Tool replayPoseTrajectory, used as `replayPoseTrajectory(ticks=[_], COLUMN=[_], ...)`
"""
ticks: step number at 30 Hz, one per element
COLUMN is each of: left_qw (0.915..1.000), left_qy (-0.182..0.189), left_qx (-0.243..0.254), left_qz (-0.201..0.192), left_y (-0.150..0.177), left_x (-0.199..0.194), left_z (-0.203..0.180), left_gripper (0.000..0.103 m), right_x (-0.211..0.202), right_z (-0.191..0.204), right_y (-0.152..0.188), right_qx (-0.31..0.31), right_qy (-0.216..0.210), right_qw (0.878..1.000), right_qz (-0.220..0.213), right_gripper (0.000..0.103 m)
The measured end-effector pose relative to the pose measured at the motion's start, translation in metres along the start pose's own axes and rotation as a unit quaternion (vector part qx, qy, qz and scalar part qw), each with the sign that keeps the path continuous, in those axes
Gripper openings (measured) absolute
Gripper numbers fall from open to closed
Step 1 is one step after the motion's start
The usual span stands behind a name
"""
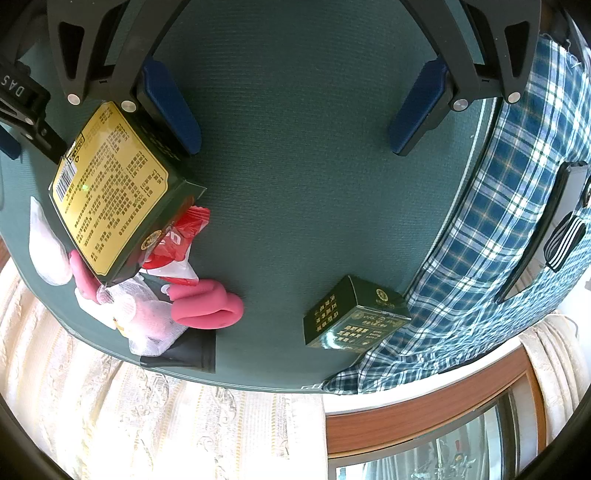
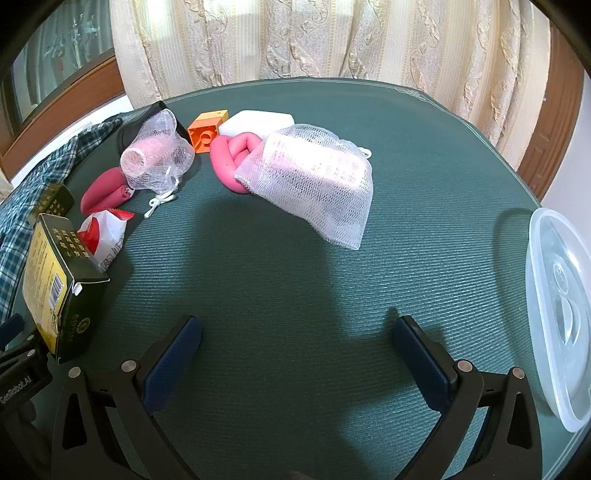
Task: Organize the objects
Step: 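Grasp the yellow printed box with the left gripper while the right tool approaches the mesh bag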
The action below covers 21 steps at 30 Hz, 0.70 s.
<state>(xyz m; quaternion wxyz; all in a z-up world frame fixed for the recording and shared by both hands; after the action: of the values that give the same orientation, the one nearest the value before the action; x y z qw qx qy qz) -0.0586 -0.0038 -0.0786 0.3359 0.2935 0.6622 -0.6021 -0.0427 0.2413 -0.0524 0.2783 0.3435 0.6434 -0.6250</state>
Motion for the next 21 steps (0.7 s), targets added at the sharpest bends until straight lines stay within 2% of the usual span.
replayPoseTrajectory(ticks=[11, 21], left_qw=[0.9996, 0.997], left_qy=[0.026, 0.041], left_qx=[-0.001, 0.028], left_qz=[-0.007, -0.059], left_y=[0.002, -0.002], left_x=[-0.008, -0.03], left_z=[-0.004, -0.014], left_gripper=[0.103, 0.103], right_x=[0.002, -0.001], right_z=[0.003, 0.001], right_y=[0.001, -0.001], right_qx=[0.0, -0.001], right_qy=[-0.001, -0.005], right_qw=[1.0, 1.0], right_qz=[0.0, 0.0], right_gripper=[0.103, 0.103])
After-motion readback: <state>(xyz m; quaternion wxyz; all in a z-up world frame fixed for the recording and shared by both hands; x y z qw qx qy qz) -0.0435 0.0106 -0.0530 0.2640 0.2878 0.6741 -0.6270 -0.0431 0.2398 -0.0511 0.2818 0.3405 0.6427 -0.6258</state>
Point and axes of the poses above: each gripper's, at about its wrist camera, not at the fingertips, and x roughly the way its jaws point, z to its left, y to its underside, the point moved 10 cm from there along x, roughly the way its jaws point, and after that the axes turned 6 degrees about -x, right-handed, at the moved point
